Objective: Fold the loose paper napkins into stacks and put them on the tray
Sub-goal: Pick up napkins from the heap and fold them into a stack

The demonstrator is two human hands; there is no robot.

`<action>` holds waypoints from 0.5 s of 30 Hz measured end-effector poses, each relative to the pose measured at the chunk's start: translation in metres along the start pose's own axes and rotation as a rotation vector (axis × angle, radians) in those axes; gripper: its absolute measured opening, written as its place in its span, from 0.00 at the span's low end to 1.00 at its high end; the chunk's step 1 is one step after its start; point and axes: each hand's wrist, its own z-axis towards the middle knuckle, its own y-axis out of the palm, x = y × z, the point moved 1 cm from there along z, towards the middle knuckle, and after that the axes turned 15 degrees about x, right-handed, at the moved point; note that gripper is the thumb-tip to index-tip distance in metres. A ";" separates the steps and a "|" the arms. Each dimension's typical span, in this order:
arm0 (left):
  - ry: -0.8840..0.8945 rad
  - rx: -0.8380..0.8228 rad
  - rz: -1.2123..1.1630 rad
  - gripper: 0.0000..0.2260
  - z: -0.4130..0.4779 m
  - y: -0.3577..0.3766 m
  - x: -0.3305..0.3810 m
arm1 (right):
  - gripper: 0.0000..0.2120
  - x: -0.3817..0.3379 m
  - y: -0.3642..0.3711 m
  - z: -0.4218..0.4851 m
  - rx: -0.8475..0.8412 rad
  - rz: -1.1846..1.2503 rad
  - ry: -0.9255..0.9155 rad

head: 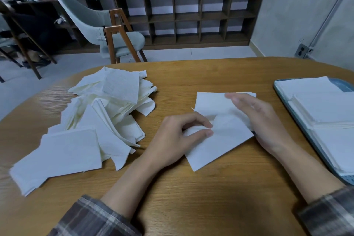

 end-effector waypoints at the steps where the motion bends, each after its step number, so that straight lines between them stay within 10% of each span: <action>1: -0.016 0.024 -0.047 0.04 0.000 -0.001 0.000 | 0.19 0.001 0.001 -0.001 -0.050 0.040 0.023; 15: -0.110 0.074 -0.192 0.12 0.004 -0.008 0.001 | 0.10 -0.003 0.003 -0.008 -0.196 0.089 0.162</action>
